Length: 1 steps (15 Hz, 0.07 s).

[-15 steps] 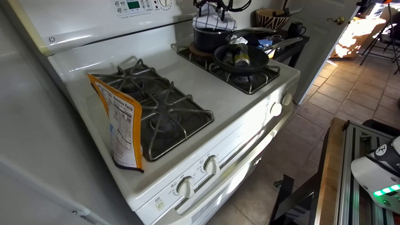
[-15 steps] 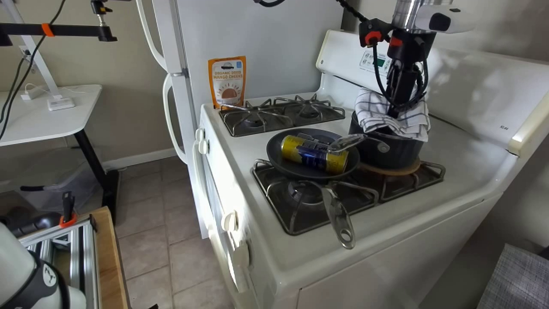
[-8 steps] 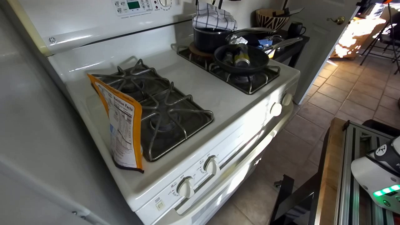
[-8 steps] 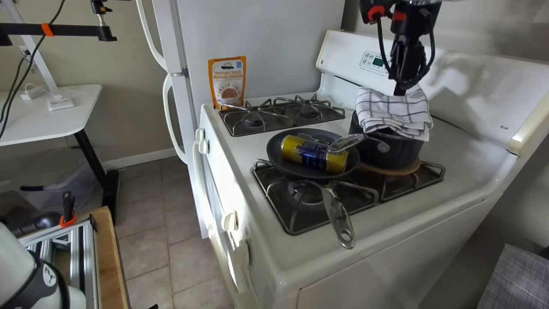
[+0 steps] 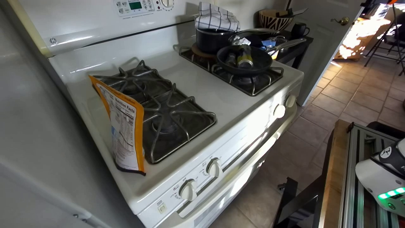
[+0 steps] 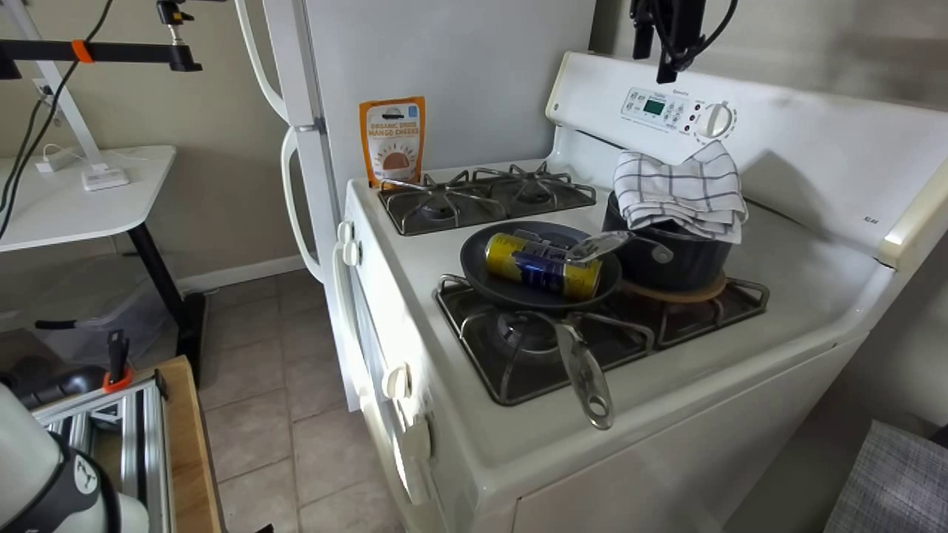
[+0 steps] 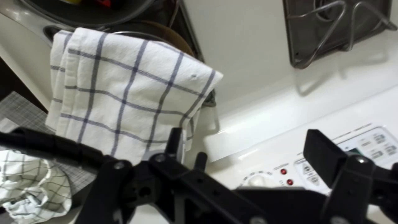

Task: Put the towel on the pot's lid

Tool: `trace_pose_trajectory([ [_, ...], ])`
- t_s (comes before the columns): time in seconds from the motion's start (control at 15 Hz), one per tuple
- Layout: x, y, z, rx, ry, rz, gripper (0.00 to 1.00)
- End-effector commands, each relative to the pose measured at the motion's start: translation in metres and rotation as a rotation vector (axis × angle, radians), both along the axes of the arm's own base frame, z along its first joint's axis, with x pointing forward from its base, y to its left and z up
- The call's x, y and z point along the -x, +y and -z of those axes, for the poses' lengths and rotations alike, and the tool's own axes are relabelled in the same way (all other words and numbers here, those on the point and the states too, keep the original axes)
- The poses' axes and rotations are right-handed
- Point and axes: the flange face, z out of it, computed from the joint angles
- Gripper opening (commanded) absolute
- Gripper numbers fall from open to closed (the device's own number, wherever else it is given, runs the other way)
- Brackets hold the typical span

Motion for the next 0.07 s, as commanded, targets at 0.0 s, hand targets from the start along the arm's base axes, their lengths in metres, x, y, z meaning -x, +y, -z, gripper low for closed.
trace_pose_trajectory([
  [0.0,0.0013,0.0125,0.0020,0.002,-0.003,-0.038,1.00],
])
